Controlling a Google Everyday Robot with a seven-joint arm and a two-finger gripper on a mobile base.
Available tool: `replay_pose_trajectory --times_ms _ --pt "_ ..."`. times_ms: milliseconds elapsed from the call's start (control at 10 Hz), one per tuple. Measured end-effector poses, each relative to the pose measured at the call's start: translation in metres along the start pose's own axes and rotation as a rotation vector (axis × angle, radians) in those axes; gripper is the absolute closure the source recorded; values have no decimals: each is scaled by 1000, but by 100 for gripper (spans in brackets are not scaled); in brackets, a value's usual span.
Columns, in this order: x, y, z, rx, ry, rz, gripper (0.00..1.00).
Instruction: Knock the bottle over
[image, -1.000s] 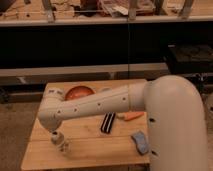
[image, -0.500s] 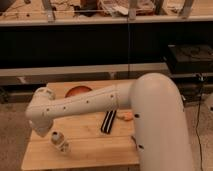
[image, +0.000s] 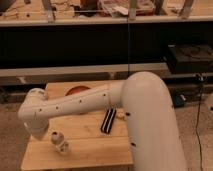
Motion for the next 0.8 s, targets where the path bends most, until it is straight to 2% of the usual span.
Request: replay_pose_trajectory --times_ms 300,800 --pt "-5 1 -2 -51 7 -37 100" --pt "-8 2 0 -98 5 -66 100"
